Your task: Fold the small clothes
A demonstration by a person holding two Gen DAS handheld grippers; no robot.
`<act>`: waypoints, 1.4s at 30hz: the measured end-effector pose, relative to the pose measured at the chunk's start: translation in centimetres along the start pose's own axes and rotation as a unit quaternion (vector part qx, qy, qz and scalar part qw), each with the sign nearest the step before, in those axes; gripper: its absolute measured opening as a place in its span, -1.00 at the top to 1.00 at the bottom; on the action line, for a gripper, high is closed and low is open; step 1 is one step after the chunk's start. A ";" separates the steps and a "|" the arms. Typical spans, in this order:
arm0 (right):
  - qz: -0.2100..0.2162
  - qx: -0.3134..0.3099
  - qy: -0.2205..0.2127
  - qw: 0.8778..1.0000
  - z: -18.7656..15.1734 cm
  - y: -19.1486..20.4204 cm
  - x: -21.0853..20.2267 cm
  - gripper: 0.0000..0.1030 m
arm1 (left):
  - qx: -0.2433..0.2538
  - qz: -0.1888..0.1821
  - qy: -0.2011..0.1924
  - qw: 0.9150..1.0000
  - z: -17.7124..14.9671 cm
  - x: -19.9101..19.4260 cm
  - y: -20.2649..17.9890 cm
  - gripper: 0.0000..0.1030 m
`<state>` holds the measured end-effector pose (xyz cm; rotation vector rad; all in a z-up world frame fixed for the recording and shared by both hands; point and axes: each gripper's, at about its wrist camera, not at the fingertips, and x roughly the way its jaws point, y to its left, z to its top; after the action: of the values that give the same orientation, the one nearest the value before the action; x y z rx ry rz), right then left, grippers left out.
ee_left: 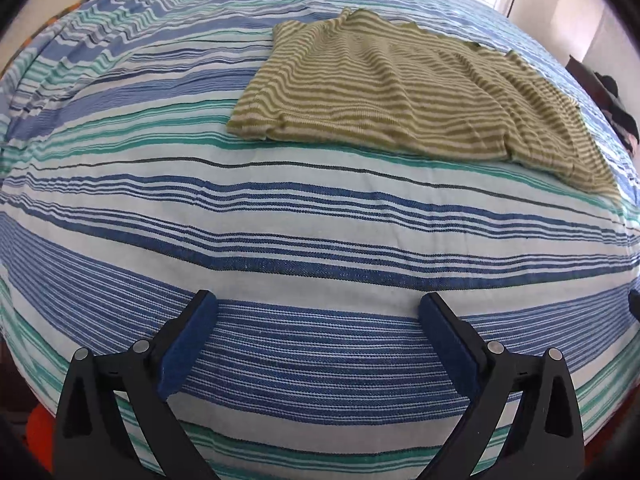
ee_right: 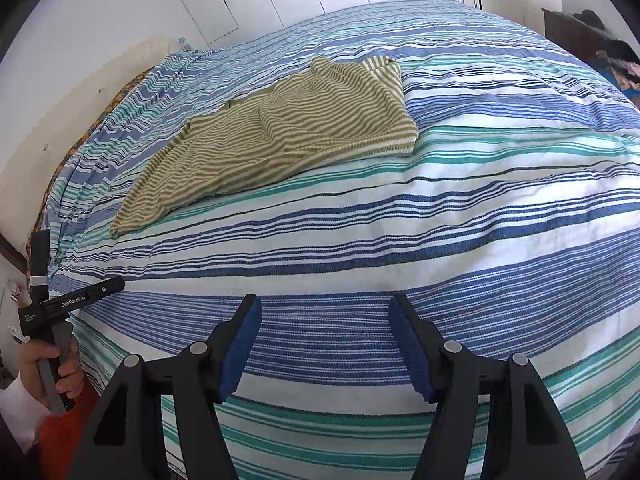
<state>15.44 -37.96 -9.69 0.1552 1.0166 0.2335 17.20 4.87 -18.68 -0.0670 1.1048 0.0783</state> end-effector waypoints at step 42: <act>-0.042 -0.044 0.002 0.998 -2.3 1.9 2.1 -0.76 | -0.063 -0.122 0.019 0.990 2.2 -1.6 3.9 -0.97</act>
<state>14.27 -35.53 -12.18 0.0314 1.0124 0.2010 18.03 8.93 -16.36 -0.3166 1.1217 -0.0723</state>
